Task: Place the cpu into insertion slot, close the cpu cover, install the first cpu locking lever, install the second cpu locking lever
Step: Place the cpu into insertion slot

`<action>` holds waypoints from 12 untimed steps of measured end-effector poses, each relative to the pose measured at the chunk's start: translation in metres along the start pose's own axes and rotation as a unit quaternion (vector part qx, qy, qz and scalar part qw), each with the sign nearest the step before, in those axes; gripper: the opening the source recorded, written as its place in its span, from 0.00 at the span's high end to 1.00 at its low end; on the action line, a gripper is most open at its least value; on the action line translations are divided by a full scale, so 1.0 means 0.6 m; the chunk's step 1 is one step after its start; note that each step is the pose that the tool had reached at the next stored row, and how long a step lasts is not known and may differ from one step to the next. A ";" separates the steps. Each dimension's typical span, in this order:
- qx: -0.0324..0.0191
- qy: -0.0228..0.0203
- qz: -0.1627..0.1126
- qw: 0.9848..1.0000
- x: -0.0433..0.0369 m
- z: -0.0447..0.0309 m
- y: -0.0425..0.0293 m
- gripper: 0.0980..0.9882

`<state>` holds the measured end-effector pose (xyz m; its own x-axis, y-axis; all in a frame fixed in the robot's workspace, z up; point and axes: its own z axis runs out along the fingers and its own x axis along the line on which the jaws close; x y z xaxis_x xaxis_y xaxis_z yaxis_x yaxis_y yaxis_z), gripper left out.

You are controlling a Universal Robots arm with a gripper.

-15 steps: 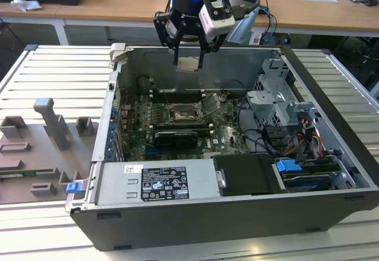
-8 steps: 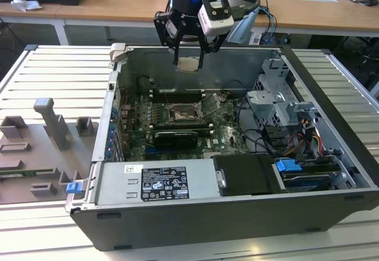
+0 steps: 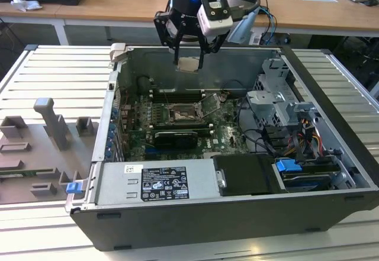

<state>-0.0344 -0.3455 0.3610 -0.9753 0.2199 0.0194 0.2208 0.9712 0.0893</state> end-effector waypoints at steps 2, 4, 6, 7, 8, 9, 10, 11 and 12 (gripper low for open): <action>0.000 0.000 0.003 1.000 0.000 0.000 0.000 0.51; 0.000 -0.001 0.007 1.000 0.000 0.000 0.000 0.51; 0.000 -0.001 0.012 1.000 0.000 0.000 0.000 0.51; 0.000 -0.001 0.014 1.000 0.000 0.001 0.000 0.51; 0.000 -0.002 0.017 1.000 0.000 0.001 0.000 0.51; 0.000 -0.002 0.021 1.000 0.000 0.001 0.000 0.51; 0.000 -0.002 0.026 1.000 0.000 0.001 0.000 0.51; -0.001 -0.003 0.032 0.999 0.000 0.001 0.000 0.51; -0.001 -0.003 0.037 0.999 0.000 0.001 0.000 0.51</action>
<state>-0.0344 -0.3455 0.3604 -0.9565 0.2911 0.0193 0.2917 0.9524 0.0892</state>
